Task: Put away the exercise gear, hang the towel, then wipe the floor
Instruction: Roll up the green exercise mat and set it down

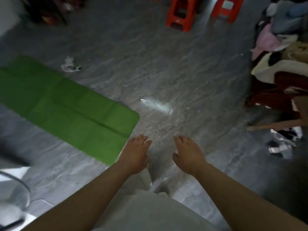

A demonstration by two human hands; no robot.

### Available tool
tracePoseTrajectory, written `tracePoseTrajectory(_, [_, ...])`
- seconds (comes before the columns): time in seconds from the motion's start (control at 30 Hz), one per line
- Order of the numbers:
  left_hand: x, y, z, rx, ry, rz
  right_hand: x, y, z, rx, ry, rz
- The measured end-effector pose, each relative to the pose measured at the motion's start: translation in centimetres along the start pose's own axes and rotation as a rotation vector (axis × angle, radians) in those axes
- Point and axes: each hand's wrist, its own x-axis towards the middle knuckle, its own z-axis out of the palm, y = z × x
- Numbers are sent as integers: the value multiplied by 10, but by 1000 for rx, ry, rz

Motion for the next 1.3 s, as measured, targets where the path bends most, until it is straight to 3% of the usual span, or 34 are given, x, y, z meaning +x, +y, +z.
tracePoseTrajectory(0.5, [99,-43,-23,-171,63,-418,185,5,-69,-254,-142,-302])
tracePoseTrajectory(0.8, [145,-60,-11,-268,118,-792,310,-12,-66,-407,-224,-641])
tracePoseTrajectory(1.03, [158,-102,39,-384,121,-950,368,-60,-29,-521,-267,-784])
tracePoseTrajectory(1.3, [180,-176,156,-505,71,-1029,446,-106,73,-602,-298,-848])
